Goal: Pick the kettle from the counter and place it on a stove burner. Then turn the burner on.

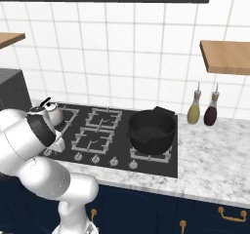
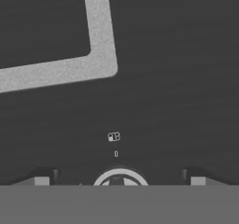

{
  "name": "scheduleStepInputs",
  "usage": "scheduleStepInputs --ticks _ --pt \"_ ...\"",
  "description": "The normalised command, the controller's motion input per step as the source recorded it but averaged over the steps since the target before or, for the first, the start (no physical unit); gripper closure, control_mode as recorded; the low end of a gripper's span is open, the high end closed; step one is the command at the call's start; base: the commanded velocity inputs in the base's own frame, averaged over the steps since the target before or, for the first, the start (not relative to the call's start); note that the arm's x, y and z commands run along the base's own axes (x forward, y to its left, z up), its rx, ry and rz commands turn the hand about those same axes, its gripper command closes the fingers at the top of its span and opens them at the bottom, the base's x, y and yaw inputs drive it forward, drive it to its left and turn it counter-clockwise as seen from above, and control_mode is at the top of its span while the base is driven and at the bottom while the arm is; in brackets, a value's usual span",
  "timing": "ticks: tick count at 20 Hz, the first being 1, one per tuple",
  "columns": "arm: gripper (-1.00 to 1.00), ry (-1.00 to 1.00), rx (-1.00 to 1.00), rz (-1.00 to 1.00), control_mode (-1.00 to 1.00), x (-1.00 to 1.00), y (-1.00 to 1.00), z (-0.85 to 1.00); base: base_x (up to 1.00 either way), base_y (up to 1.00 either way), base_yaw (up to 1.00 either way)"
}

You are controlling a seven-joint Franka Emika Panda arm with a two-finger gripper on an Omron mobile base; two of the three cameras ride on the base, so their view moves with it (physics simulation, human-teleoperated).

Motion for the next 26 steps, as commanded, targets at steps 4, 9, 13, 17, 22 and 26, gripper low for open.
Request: scheduleStepInputs --ticks 4,9,13,17,22,26 --pt "1.00 -0.02 0.00 0.00 -1.00 0.08 0.00 -0.03 0.00 0.00 0.00" --pt "1.00 0.00 0.00 0.00 -1.00 -0.01 0.00 0.00 0.00 0.00 0.00" --pt "1.00 -0.01 0.00 0.00 -1.00 -0.37 0.00 0.00 0.00 0.00 0.00" --pt "1.00 -0.15 -0.02 0.19 -1.00 -0.54 0.03 0.05 0.00 0.00 0.00" --pt "1.00 -0.10 -0.09 0.45 -1.00 -0.12 0.38 0.11 0.00 0.00 0.00" --pt "1.00 0.00 -0.10 0.53 -1.00 0.00 0.55 0.07 0.00 0.00 0.00"
